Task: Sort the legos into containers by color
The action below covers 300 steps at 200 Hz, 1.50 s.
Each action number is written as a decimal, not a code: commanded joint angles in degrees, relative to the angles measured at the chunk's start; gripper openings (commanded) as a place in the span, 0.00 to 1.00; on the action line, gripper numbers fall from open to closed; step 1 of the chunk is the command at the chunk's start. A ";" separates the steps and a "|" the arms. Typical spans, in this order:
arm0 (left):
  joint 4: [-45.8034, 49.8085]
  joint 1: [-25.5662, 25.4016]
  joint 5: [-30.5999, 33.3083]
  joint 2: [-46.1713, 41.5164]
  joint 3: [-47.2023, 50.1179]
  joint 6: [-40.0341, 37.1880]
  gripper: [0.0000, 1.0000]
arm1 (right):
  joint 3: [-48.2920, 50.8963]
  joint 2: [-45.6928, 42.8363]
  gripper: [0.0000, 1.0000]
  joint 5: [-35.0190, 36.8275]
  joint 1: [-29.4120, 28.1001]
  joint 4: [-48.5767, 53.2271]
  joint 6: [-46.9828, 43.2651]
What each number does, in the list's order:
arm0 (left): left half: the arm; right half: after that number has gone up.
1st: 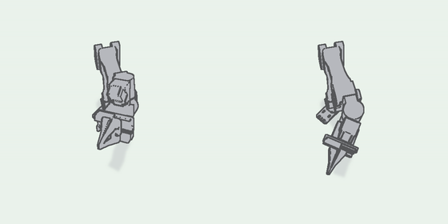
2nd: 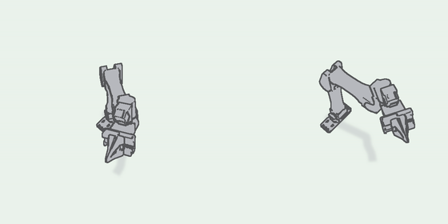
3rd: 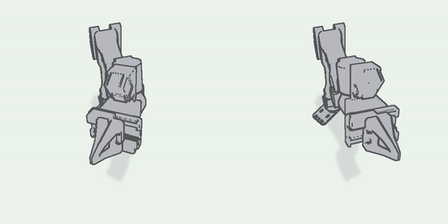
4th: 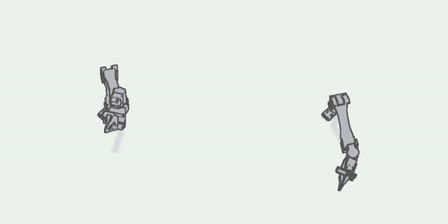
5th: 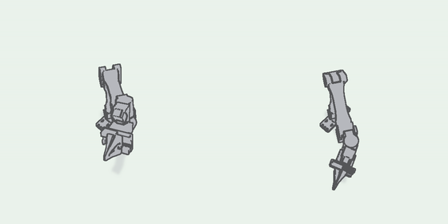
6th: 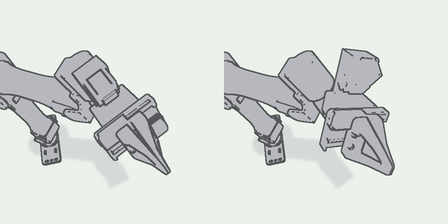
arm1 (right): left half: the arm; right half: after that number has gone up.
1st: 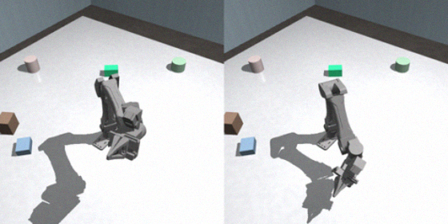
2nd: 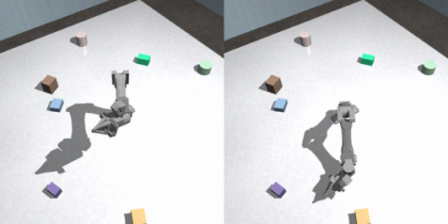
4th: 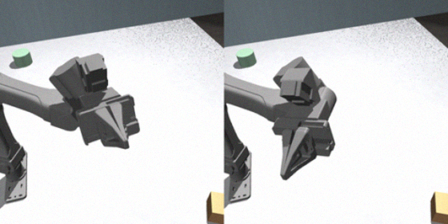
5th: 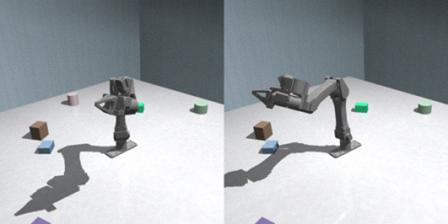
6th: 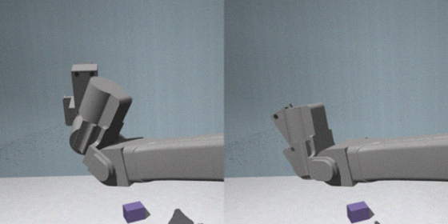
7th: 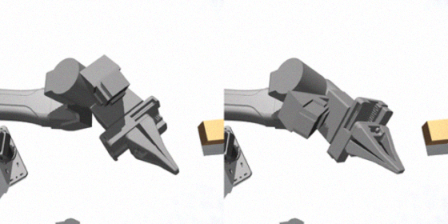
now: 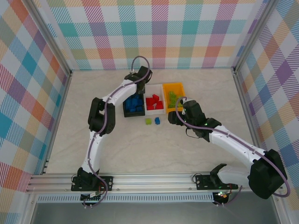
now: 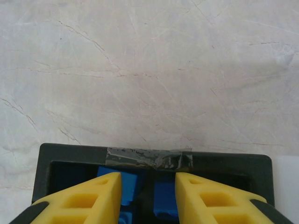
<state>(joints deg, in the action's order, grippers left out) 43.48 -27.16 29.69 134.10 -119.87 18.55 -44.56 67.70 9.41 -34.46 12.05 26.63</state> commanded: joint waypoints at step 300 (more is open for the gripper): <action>-14.29 -12.27 -9.62 -78.06 81.46 26.03 1.00 | -17.96 38.88 0.34 -4.05 -5.32 -6.61 -3.15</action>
<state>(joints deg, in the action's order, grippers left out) 26.83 -39.31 17.87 57.65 -39.29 43.79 -61.63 106.48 5.50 -39.38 5.58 24.23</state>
